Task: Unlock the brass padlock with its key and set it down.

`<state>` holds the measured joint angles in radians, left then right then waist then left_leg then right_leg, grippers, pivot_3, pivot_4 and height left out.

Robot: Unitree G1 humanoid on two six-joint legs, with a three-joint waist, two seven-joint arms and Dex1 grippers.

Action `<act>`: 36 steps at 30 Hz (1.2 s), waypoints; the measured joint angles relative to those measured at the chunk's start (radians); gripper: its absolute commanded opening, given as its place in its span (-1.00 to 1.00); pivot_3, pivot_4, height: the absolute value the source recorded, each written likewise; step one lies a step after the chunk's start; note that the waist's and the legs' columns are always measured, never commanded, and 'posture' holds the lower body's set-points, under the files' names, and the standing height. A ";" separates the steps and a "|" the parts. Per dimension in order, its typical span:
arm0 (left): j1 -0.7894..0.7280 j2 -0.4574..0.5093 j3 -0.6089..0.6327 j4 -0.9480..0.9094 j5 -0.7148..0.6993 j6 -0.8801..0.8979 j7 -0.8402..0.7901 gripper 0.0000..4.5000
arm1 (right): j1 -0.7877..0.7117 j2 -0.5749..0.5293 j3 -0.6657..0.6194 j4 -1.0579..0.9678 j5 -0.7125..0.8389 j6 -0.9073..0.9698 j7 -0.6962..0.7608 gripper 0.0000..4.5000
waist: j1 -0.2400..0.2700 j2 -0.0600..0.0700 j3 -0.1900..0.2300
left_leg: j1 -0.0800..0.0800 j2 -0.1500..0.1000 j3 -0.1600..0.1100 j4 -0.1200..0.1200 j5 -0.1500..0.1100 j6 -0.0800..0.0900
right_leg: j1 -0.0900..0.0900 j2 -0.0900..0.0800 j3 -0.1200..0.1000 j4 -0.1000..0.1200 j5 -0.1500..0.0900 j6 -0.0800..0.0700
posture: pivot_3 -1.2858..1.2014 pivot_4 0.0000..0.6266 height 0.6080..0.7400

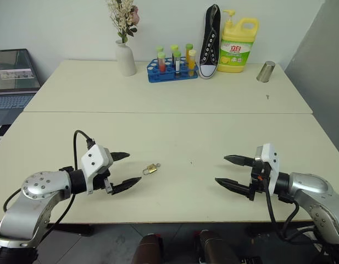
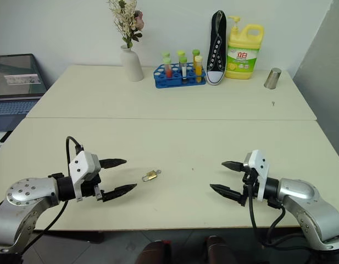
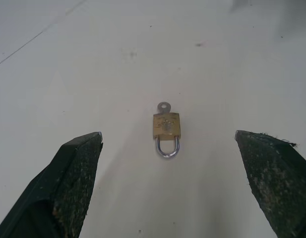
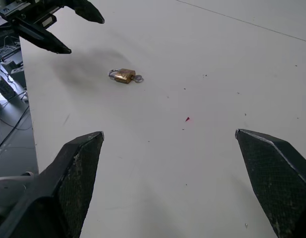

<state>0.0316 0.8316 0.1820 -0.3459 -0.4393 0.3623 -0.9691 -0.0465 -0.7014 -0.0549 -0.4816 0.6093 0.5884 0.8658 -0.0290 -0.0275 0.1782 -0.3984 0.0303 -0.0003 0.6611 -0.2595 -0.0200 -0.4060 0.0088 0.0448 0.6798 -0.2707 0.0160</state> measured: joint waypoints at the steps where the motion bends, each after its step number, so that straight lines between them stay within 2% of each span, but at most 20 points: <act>1: 0.000 0.000 0.000 0.000 -0.007 0.003 -0.003 1.00 | -0.006 0.000 0.000 -0.007 0.007 0.011 -0.002 0.98 | 0.000 0.000 0.000 | 0.000 0.000 0.000 0.000 0.000 0.000 | 0.000 0.000 0.000 0.000 0.000 0.000 | 0.03 -0.52 1.00; 4: -0.001 -0.010 -0.001 0.002 -0.004 -0.003 0.001 1.00 | -0.009 0.000 0.000 -0.033 0.039 0.053 -0.014 0.98 | 0.000 0.000 0.000 | 0.000 0.000 0.000 0.000 0.000 0.000 | 0.000 0.000 0.000 0.000 0.000 0.000 | 0.03 -0.52 1.00; 8: -0.031 -0.076 -0.031 0.042 0.035 -0.035 0.049 1.00 | -0.024 0.000 0.008 -0.077 0.066 0.091 -0.021 0.98 | 0.000 -0.001 0.000 | 0.000 0.000 0.000 0.001 0.000 0.000 | 0.000 0.000 0.000 0.000 0.000 0.000 | 0.03 -0.52 1.00; 19: -0.092 -0.092 -0.229 0.169 0.221 -0.070 0.065 1.00 | -0.084 0.002 0.049 -0.132 0.112 0.195 -0.079 0.98 | 0.000 -0.001 0.000 | 0.000 -0.001 -0.001 0.000 0.000 0.000 | 0.000 0.000 0.000 0.000 0.000 0.000 | 0.03 -0.52 1.00; 25: -0.168 -0.139 -0.264 0.234 0.234 -0.052 0.081 1.00 | -0.092 0.007 0.073 -0.150 0.119 0.214 -0.108 0.98 | 0.002 -0.002 0.000 | -0.001 -0.001 -0.001 0.001 0.000 0.000 | 0.000 0.000 -0.001 0.000 0.000 0.001 | 0.03 -0.52 1.00; 36: -0.262 -0.140 -0.315 0.287 0.257 -0.019 0.041 1.00 | -0.091 0.009 0.076 -0.172 0.121 0.224 -0.130 0.98 | 0.005 -0.002 -0.001 | 0.000 -0.002 -0.001 0.001 0.000 0.000 | 0.001 0.000 -0.001 0.000 0.001 0.001 | 0.03 -0.52 1.00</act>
<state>-0.2306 0.6917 -0.1328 -0.0593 -0.1827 0.3432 -0.9281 -0.1376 -0.6919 0.0210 -0.6535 0.7299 0.8126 0.7359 -0.0237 -0.0292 0.1775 -0.3988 0.0287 -0.0016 0.6625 -0.2594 -0.0199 -0.4051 0.0091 0.0440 0.6801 -0.2701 0.0170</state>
